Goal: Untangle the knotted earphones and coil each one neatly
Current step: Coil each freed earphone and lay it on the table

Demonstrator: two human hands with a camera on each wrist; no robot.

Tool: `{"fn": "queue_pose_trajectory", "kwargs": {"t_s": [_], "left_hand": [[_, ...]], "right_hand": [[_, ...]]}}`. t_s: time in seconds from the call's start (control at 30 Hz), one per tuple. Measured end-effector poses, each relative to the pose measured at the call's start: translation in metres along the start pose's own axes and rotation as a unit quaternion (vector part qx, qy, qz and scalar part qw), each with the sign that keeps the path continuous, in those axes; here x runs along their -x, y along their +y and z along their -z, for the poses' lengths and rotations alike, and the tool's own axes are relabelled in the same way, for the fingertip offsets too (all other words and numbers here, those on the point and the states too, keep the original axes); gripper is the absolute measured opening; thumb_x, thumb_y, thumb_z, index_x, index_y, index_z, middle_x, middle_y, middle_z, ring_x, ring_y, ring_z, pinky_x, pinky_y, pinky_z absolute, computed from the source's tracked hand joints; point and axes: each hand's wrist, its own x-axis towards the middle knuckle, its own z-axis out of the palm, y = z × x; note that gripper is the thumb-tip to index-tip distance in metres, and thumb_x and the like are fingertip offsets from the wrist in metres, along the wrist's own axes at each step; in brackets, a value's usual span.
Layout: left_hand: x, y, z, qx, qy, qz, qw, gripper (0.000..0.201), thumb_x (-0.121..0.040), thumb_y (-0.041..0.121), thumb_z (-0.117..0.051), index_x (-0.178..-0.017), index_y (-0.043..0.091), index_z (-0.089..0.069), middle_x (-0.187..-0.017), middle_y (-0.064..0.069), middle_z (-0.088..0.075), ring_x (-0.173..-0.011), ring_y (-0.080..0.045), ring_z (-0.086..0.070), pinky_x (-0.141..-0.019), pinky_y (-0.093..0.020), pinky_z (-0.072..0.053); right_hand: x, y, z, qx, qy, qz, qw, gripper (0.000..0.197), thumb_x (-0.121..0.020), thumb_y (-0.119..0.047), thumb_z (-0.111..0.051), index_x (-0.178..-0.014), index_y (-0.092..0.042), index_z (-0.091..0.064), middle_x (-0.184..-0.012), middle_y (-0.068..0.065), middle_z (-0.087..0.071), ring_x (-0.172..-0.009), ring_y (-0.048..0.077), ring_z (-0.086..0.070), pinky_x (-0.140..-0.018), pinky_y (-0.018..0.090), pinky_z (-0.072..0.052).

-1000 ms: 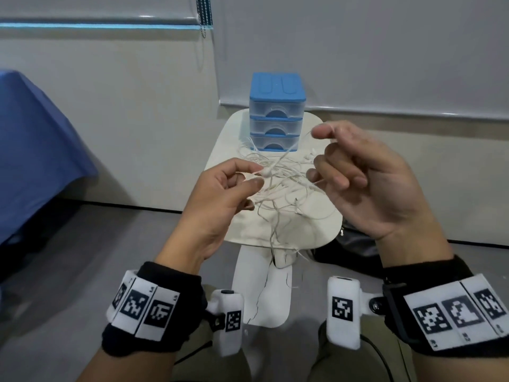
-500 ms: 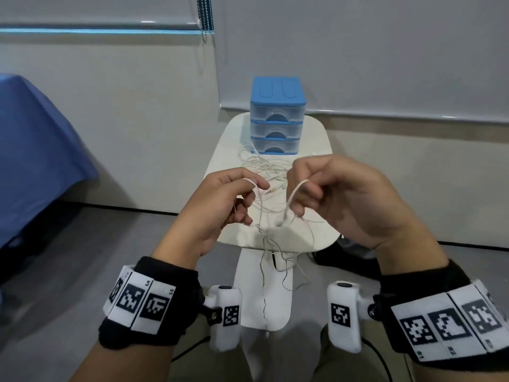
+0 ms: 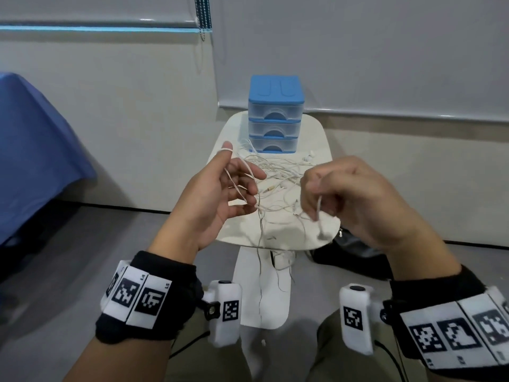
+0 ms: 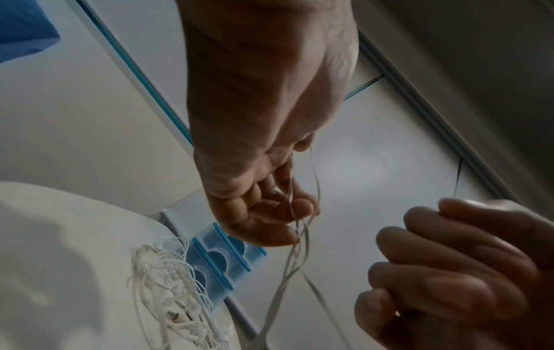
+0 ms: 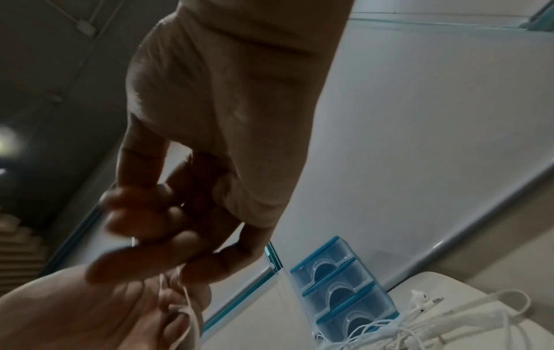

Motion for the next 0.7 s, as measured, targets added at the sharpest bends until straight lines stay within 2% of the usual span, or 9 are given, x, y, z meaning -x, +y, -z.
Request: {"fn": "queue_pose_trajectory", "kwargs": {"t_s": [0.07, 0.13, 0.17, 0.3, 0.33, 0.43, 0.5, 0.6, 0.7], "left_hand": [[-0.001, 0.001, -0.003, 0.008, -0.010, -0.002, 1.000, 0.071, -0.106, 0.062, -0.028, -0.091, 0.008, -0.073, -0.074, -0.008, -0.057, -0.062, -0.019, -0.054, -0.065, -0.033, -0.053], [-0.001, 0.004, -0.006, 0.020, -0.021, -0.004, 1.000, 0.076, -0.105, 0.064, -0.024, -0.088, 0.008, -0.072, -0.072, -0.008, -0.053, -0.059, -0.019, -0.049, -0.064, -0.034, -0.054], [0.000, 0.006, -0.007, 0.028, -0.028, -0.005, 0.999, 0.077, -0.105, 0.064, -0.022, -0.087, 0.008, -0.072, -0.070, -0.007, -0.051, -0.058, -0.019, -0.047, -0.065, -0.035, -0.055], [0.000, 0.015, -0.013, 0.037, -0.042, -0.019, 0.998, 0.080, -0.105, 0.065, -0.015, -0.088, 0.008, -0.068, -0.065, -0.003, -0.044, -0.054, -0.016, -0.038, -0.067, -0.035, -0.056], [0.000, 0.017, -0.015, 0.037, -0.043, -0.024, 0.998, 0.080, -0.106, 0.065, -0.014, -0.088, 0.008, -0.068, -0.064, -0.003, -0.043, -0.054, -0.015, -0.037, -0.066, -0.035, -0.055], [-0.001, 0.022, -0.021, 0.044, -0.051, -0.033, 0.997, 0.080, -0.106, 0.065, -0.013, -0.087, 0.007, -0.066, -0.062, -0.002, -0.042, -0.053, -0.015, -0.036, -0.063, -0.031, -0.052], [-0.002, 0.026, -0.024, 0.052, -0.055, -0.035, 0.996, 0.081, -0.106, 0.065, -0.013, -0.086, 0.007, -0.065, -0.062, -0.002, -0.041, -0.053, -0.015, -0.035, -0.061, -0.030, -0.050], [-0.002, 0.030, -0.025, 0.067, -0.058, -0.046, 0.995, 0.080, -0.106, 0.065, -0.014, -0.086, 0.006, -0.064, -0.063, -0.003, -0.039, -0.056, -0.016, -0.033, -0.059, -0.029, -0.049], [-0.002, 0.030, -0.025, 0.072, -0.056, -0.065, 0.994, 0.079, -0.107, 0.063, -0.014, -0.087, 0.005, -0.064, -0.064, -0.004, -0.038, -0.057, -0.016, -0.033, -0.061, -0.029, -0.047]], "right_hand": [[0.001, 0.001, -0.005, 0.052, -0.058, -0.018, 0.997, 0.031, -0.084, -0.011, -0.057, -0.056, 0.002, -0.061, -0.059, 0.027, -0.061, -0.056, 0.020, -0.059, -0.061, 0.022, -0.045], [0.000, 0.002, -0.009, 0.096, -0.082, -0.029, 0.992, 0.031, -0.089, -0.014, -0.060, -0.065, 0.002, -0.069, -0.070, 0.021, -0.071, -0.070, 0.023, -0.067, -0.077, 0.025, -0.051], [-0.002, 0.005, -0.009, 0.105, -0.064, -0.028, 0.992, 0.028, -0.090, -0.015, -0.062, -0.069, 0.001, -0.072, -0.074, 0.017, -0.073, -0.074, 0.024, -0.068, -0.079, 0.027, -0.052], [-0.010, 0.026, -0.007, 0.091, 0.072, -0.025, 0.993, 0.004, -0.089, -0.005, -0.072, -0.085, -0.005, -0.073, -0.079, 0.011, -0.070, -0.075, 0.017, -0.065, -0.073, 0.021, -0.048], [-0.010, 0.031, -0.008, 0.099, 0.068, -0.041, 0.992, 0.003, -0.087, -0.007, -0.074, -0.090, -0.007, -0.074, -0.083, 0.011, -0.071, -0.076, 0.016, -0.064, -0.075, 0.022, -0.050], [-0.010, 0.040, -0.017, 0.146, -0.027, -0.104, 0.983, 0.014, -0.089, -0.012, -0.078, -0.102, -0.014, -0.077, -0.098, 0.005, -0.076, -0.087, 0.022, -0.069, -0.088, 0.031, -0.054], [-0.012, 0.041, -0.027, 0.148, -0.058, -0.106, 0.982, 0.014, -0.090, -0.016, -0.078, -0.104, -0.015, -0.077, -0.102, 0.000, -0.077, -0.093, 0.021, -0.070, -0.093, 0.037, -0.055], [-0.019, 0.043, -0.039, 0.133, -0.033, -0.067, 0.988, 0.009, -0.090, -0.020, -0.078, -0.096, -0.015, -0.078, -0.094, -0.001, -0.077, -0.085, 0.012, -0.068, -0.094, 0.041, -0.054], [-0.023, 0.047, -0.042, 0.139, -0.007, -0.034, 0.990, 0.011, -0.091, -0.018, -0.077, -0.085, -0.009, -0.076, -0.081, 0.006, -0.072, -0.075, 0.013, -0.062, -0.083, 0.039, -0.053]]}}
